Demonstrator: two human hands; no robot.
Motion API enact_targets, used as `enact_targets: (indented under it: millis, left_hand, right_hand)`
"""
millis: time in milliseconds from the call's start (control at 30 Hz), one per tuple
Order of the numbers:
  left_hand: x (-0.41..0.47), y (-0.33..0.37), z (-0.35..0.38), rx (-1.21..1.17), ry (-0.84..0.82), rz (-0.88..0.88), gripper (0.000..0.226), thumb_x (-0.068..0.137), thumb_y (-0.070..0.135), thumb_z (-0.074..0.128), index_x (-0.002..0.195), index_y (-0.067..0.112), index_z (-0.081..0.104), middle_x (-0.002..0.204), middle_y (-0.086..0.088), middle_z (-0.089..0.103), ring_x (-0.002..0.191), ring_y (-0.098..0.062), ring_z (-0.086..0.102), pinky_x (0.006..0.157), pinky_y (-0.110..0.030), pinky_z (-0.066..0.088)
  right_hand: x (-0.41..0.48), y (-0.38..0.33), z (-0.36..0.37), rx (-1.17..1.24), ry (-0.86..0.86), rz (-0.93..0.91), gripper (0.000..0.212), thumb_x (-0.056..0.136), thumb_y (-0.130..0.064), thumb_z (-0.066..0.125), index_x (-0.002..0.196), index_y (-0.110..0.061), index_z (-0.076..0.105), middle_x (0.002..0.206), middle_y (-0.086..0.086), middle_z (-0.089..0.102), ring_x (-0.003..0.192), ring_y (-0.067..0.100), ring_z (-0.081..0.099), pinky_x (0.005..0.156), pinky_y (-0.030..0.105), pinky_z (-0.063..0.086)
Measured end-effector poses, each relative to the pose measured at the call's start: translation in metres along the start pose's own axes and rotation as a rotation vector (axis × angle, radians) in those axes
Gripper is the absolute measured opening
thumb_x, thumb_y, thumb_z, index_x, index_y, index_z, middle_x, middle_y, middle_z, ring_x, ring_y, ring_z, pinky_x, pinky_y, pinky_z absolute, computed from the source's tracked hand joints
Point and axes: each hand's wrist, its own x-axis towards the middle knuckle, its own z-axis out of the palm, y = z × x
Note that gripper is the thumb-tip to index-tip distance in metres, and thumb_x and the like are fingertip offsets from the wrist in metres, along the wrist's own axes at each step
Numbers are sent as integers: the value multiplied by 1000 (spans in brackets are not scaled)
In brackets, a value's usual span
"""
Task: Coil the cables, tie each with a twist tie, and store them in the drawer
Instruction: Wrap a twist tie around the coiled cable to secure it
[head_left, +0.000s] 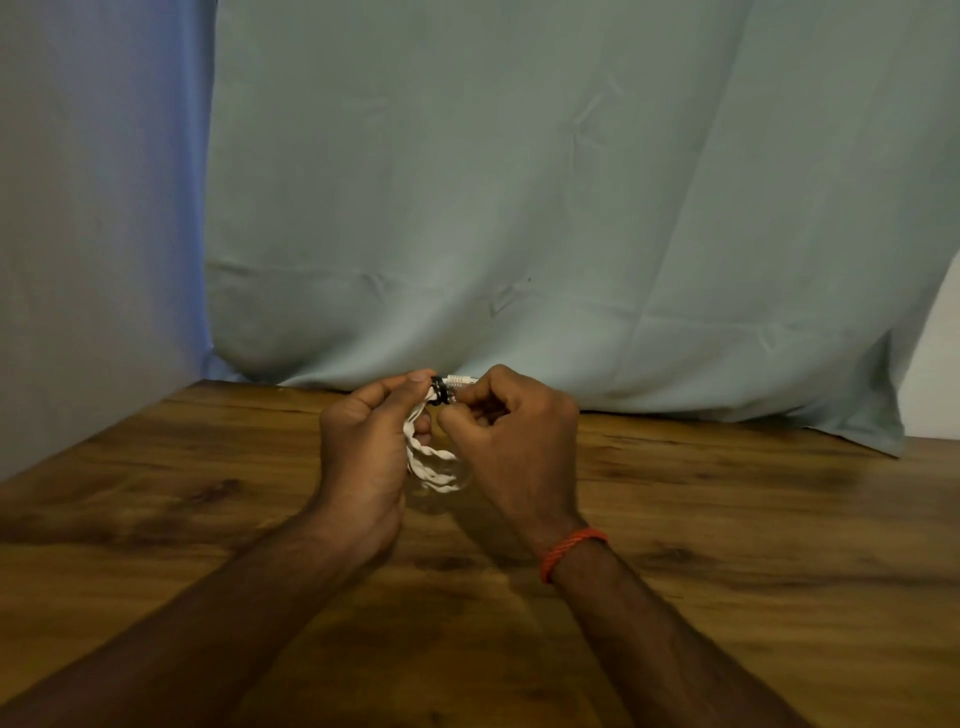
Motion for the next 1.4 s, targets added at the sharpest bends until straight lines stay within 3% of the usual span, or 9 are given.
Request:
enact_targets:
  millis: [100, 200, 333, 533, 733, 1033, 1167, 1300, 1400]
  left_hand:
    - [-1, 1, 1, -25, -22, -11, 9, 89, 10, 68, 86, 9, 77, 78, -12, 75, 71, -26, 69, 68, -33, 58]
    - [-2, 2, 0, 5, -32, 34, 9, 89, 12, 69, 86, 11, 77, 77, -14, 72, 69, -25, 68, 68, -33, 57]
    - [4, 2, -7, 136, -104, 144, 10, 89, 17, 70, 93, 15, 79, 69, -15, 63, 63, -23, 58, 65, -32, 52]
    - [5, 2, -8, 203, -123, 182, 11, 90, 12, 69, 97, 12, 77, 94, -9, 77, 82, -26, 70, 69, -29, 57]
    - [4, 4, -8, 242, -150, 237, 12, 91, 10, 67, 97, 15, 77, 82, -12, 76, 77, -26, 68, 67, -27, 58]
    - [-2, 2, -3, 132, -117, 112, 12, 91, 11, 68, 94, 12, 79, 94, -20, 75, 87, -34, 67, 82, -45, 54]
    - [-4, 2, -2, 130, -92, 120, 12, 91, 13, 68, 94, 14, 79, 92, -31, 69, 80, -33, 63, 74, -40, 54]
    - [-8, 3, 2, 40, -83, 43, 13, 92, 9, 64, 94, 8, 76, 79, -13, 75, 70, -22, 71, 61, -28, 58]
    - [-8, 5, 4, -34, -72, -7, 12, 92, 6, 62, 96, 3, 73, 75, -10, 75, 64, -19, 70, 59, -26, 58]
  right_hand:
    - [1, 2, -1, -95, -37, -123, 18, 69, -27, 67, 60, -15, 57, 58, -4, 56, 53, 14, 51, 49, 36, 44]
    - [2, 1, -4, -172, -33, -207, 20, 72, -25, 68, 60, -16, 54, 58, -6, 48, 53, 13, 44, 47, 33, 38]
    - [-1, 4, -5, -171, -17, -226, 6, 75, -17, 66, 70, -15, 67, 63, -3, 59, 57, 15, 52, 51, 38, 45]
    - [-3, 6, -2, -198, -37, -204, 13, 81, -22, 65, 87, -21, 77, 75, -2, 69, 66, 16, 62, 56, 39, 50]
    - [-2, 4, -3, -169, -29, -182, 13, 82, -20, 66, 88, -20, 78, 76, -4, 71, 66, 11, 63, 57, 37, 51]
    - [-2, 2, -3, 16, -11, -3, 5, 73, -20, 74, 75, -17, 71, 65, -8, 67, 60, 8, 65, 57, 36, 55]
    - [-1, 2, -2, 20, -7, 16, 6, 70, -20, 70, 70, -15, 68, 61, -7, 65, 57, 11, 63, 53, 37, 54]
    - [0, 2, -1, -23, -8, -6, 10, 69, -21, 67, 63, -14, 62, 57, -4, 61, 54, 13, 58, 50, 38, 49]
    - [2, 2, -1, -69, -24, -61, 13, 68, -18, 68, 60, -13, 59, 56, -3, 57, 53, 15, 54, 50, 38, 47]
